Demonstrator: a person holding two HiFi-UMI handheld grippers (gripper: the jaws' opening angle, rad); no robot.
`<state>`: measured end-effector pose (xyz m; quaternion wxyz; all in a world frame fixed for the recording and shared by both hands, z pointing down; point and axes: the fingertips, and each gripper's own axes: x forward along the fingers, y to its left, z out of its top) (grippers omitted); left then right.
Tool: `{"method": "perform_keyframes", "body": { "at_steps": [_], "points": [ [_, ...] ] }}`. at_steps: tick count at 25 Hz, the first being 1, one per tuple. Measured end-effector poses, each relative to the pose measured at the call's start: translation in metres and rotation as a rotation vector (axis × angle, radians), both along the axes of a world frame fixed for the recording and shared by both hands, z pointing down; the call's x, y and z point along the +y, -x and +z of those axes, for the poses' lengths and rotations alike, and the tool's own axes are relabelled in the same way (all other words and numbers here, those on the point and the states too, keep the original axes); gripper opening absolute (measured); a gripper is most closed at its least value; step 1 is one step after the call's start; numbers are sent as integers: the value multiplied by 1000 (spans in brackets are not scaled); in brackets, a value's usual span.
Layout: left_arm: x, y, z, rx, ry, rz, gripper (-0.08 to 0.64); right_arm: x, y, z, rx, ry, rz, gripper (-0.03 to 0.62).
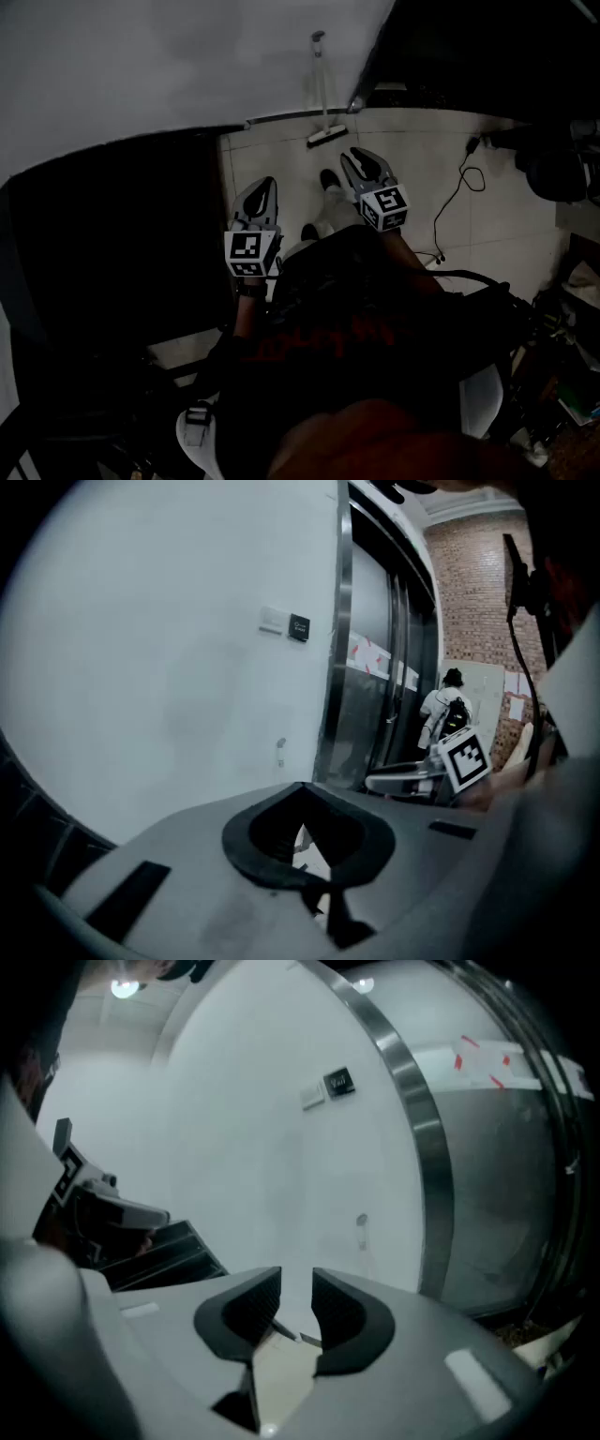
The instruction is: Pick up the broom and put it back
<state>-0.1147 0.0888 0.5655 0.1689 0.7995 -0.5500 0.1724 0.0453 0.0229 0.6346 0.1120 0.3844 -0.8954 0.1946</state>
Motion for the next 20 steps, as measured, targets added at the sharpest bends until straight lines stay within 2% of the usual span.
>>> {"method": "perform_keyframes", "body": {
  "at_steps": [3,4,5,6,7,9,12,16,17,18,20],
  "points": [
    [-34,-14,4,-9,22,-39,5,-71,-6,60,94,75,-7,135],
    [-46,-17,4,-15,21,-59,5,-98,-7,83,117,106,-7,166],
    [-58,-18,3,-20,17,-83,5,-126,-5,105,139,135,-7,223],
    [-66,-17,1,-21,11,-111,5,-153,-1,126,165,155,-6,250],
    [-70,-15,-2,-20,7,-137,5,-179,3,145,197,168,-5,250],
    [-70,-10,-3,-30,20,-177,5,-225,11,178,265,191,2,243],
    [-62,0,6,-46,85,-239,5,-279,23,220,345,238,5,242],
    [-57,8,16,-43,135,-286,5,-324,42,250,394,290,-9,227],
    [-58,9,19,-42,139,-282,5,-334,42,251,398,287,2,179],
    [-60,10,22,-38,144,-277,5,-339,41,250,403,278,10,96],
    [-67,14,25,-20,145,-274,5,-337,45,249,414,253,-14,80]
  ]
}}
